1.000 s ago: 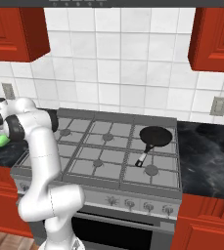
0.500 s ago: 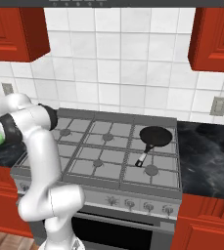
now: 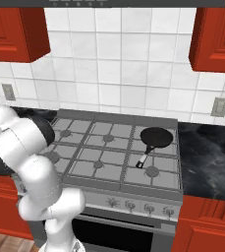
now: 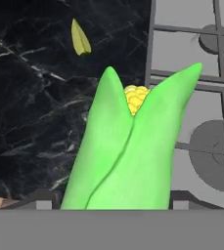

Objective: Put the corn and lemon wedge in the pan. Then turn on the rear right burner and set the heat to medium.

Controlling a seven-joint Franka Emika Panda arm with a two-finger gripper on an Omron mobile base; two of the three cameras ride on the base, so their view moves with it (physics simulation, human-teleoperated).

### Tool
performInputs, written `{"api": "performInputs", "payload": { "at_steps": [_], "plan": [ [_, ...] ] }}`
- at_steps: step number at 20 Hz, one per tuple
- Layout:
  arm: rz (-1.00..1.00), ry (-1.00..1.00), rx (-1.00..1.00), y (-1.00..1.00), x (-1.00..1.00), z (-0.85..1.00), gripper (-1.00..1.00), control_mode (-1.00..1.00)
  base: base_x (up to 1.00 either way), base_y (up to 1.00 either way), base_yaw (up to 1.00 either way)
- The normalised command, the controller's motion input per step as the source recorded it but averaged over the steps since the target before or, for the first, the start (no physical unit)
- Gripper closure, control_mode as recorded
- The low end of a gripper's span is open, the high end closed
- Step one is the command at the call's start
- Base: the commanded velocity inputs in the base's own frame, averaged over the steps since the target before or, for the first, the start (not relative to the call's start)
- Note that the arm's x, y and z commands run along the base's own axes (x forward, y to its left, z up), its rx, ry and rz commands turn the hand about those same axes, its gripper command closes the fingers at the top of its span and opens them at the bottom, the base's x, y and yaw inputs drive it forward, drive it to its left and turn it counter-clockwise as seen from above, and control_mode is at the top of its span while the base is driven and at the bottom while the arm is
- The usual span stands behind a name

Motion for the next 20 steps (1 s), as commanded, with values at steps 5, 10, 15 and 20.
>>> {"api": "performInputs", "payload": {
  "at_steps": [5,10,15,20],
  "plan": [
    [0.0,-0.09,0.0,-1.0,-0.24,0.49,1.0,-1.0,0.0,0.0,0.0],
    [0.0,-0.07,0.0,-1.0,0.0,0.74,1.0,-1.0,0.0,0.0,0.0],
    [0.0,-0.01,0.0,-1.0,0.0,0.47,1.0,-1.0,0.0,0.0,0.0],
    [-0.01,0.11,-0.01,-1.0,0.09,0.03,1.0,-1.0,0.0,0.0,0.0]
  ]
}}
